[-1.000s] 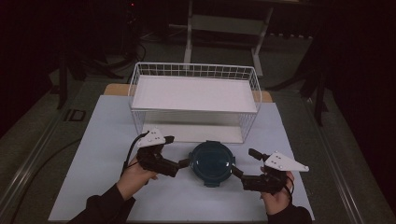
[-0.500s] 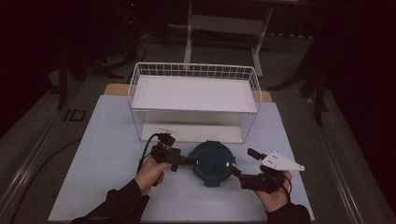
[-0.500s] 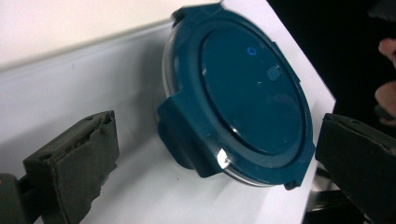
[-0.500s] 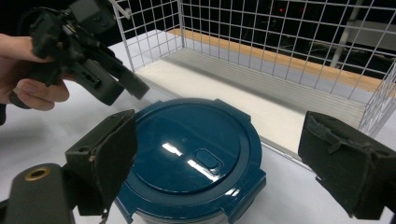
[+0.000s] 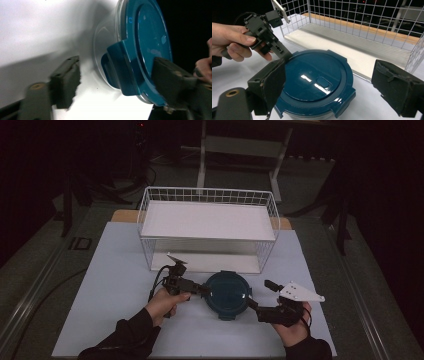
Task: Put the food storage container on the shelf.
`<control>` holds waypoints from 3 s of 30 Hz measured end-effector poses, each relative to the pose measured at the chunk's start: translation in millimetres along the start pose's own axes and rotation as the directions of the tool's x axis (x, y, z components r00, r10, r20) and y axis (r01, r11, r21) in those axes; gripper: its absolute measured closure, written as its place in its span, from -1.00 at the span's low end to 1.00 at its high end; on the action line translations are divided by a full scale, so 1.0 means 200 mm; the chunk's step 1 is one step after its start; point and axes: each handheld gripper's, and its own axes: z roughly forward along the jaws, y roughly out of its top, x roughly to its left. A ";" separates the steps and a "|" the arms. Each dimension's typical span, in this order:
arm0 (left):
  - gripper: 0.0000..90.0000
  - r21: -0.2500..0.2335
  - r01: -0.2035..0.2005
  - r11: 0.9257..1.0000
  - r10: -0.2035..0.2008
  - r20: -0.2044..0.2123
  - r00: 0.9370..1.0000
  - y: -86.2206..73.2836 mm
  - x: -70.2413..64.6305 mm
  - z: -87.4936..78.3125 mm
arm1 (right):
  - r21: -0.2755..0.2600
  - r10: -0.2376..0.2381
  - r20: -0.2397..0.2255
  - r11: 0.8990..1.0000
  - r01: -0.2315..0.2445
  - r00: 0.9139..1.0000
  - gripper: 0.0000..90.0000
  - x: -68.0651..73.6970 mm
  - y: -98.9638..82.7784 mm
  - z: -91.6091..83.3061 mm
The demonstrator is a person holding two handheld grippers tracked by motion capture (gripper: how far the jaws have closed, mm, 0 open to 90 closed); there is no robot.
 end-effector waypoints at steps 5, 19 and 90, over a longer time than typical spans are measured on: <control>-0.02 0.010 0.034 0.999 -0.035 0.040 0.999 0.00 0.02 0.00 | 0.006 0.004 -0.002 1.000 -0.004 1.000 -0.73 0.00 0.00 0.00; 0.17 0.033 0.048 0.998 -0.052 0.122 0.991 -0.01 0.04 0.02 | 0.048 0.049 0.002 0.998 -0.049 0.999 -0.70 -0.03 -0.02 0.02; 0.26 -0.214 -0.301 0.929 0.312 0.020 0.950 -0.15 -0.14 -0.26 | 0.261 0.461 -0.313 0.882 -0.392 0.830 0.27 -0.21 -0.02 0.20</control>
